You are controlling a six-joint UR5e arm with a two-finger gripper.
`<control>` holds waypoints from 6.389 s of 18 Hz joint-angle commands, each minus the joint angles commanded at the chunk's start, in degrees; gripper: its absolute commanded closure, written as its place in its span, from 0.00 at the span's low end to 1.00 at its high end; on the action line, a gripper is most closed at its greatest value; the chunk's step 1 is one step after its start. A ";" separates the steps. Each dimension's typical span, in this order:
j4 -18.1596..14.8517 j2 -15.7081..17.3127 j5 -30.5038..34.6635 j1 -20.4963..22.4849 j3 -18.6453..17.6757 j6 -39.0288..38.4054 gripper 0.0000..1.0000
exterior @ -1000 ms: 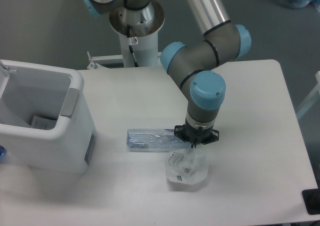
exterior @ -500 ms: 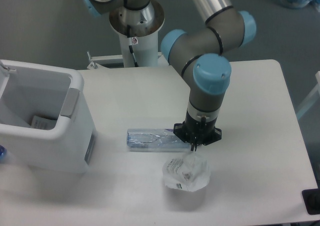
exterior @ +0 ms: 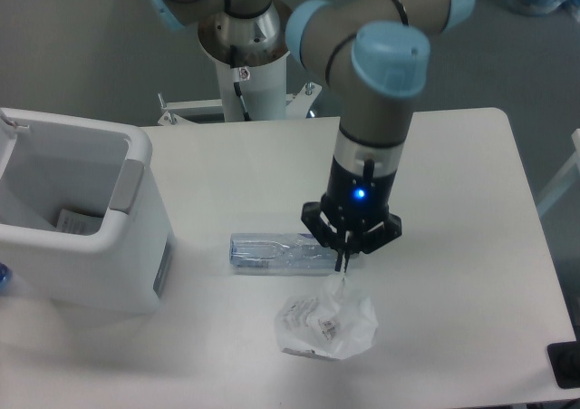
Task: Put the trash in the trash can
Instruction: 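Carry the plastic bag over the white trash bin, then open the gripper to drop the bag into the bin, then move the gripper back over the clear water bottle, then lower onto the bottle cap end and close the gripper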
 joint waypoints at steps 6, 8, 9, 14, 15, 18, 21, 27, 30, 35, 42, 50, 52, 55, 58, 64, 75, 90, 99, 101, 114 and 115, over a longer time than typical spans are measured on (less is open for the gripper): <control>-0.35 7.38 -5.54 -2.90 -1.14 -0.09 1.00; -0.35 9.58 -6.15 -3.25 -2.28 -0.09 1.00; -0.35 10.20 -6.16 -3.43 -2.90 0.00 1.00; -1.66 11.52 -6.24 -7.38 -3.96 -0.09 1.00; -2.71 11.78 -6.24 -8.17 -4.04 -0.17 1.00; -7.45 12.92 -6.33 -10.98 -4.22 -0.18 1.00; -8.53 14.59 -7.03 -11.77 -5.53 -0.18 1.00; -8.26 16.27 -7.56 -13.18 -8.52 -0.18 1.00; -8.26 16.88 -7.56 -14.41 -9.58 -0.09 0.96; -8.17 17.15 -7.39 -16.52 -11.16 -0.18 0.91; -8.09 18.81 -6.86 -17.40 -11.25 -0.09 0.00; -7.82 19.52 -6.60 -16.70 -10.55 0.00 0.00; -7.82 19.61 -6.60 -13.91 -9.93 0.26 0.00; -7.74 19.43 -6.60 -8.72 -8.79 0.70 0.00; -7.56 18.38 -6.60 -3.62 -7.56 2.63 0.00; -6.50 13.81 -5.89 2.45 -7.91 11.68 0.00; -1.06 3.36 -5.98 5.36 -7.91 27.68 0.00; -1.23 -3.86 9.12 -3.60 -11.33 39.20 0.00; -1.49 -6.05 10.72 -8.34 -15.29 41.84 0.00; -1.49 -6.49 12.38 -8.70 -15.64 41.84 0.00; -1.32 -10.45 17.30 -11.25 -17.14 43.77 0.00; -1.32 -10.71 17.83 -11.34 -17.14 43.77 0.00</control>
